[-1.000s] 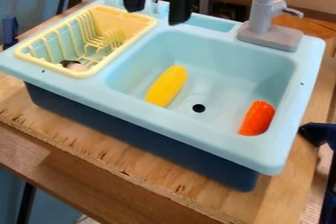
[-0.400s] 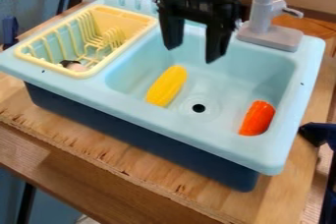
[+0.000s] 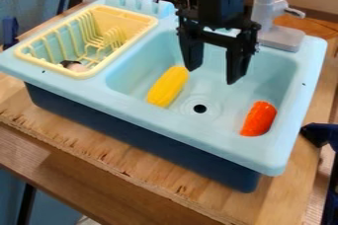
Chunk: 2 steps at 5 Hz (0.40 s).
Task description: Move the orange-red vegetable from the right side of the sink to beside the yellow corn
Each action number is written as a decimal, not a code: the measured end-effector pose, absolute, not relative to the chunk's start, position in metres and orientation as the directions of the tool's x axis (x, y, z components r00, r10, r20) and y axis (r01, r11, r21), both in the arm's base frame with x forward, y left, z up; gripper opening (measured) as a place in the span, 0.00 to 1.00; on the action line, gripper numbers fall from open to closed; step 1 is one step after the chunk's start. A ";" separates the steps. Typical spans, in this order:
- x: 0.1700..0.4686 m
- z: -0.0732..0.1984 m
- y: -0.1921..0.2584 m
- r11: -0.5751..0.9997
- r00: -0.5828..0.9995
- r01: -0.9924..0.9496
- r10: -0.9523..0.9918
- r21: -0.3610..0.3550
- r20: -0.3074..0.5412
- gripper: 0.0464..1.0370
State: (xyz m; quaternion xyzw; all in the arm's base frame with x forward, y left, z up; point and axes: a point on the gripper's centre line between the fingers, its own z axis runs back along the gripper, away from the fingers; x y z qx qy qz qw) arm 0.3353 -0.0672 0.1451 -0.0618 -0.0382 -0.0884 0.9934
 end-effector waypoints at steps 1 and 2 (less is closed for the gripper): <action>0.331 0.132 -0.074 0.973 0.984 0.166 -0.154 -0.160 0.088 0.96; 0.325 0.124 -0.092 0.958 0.979 0.197 -0.181 -0.206 0.092 0.96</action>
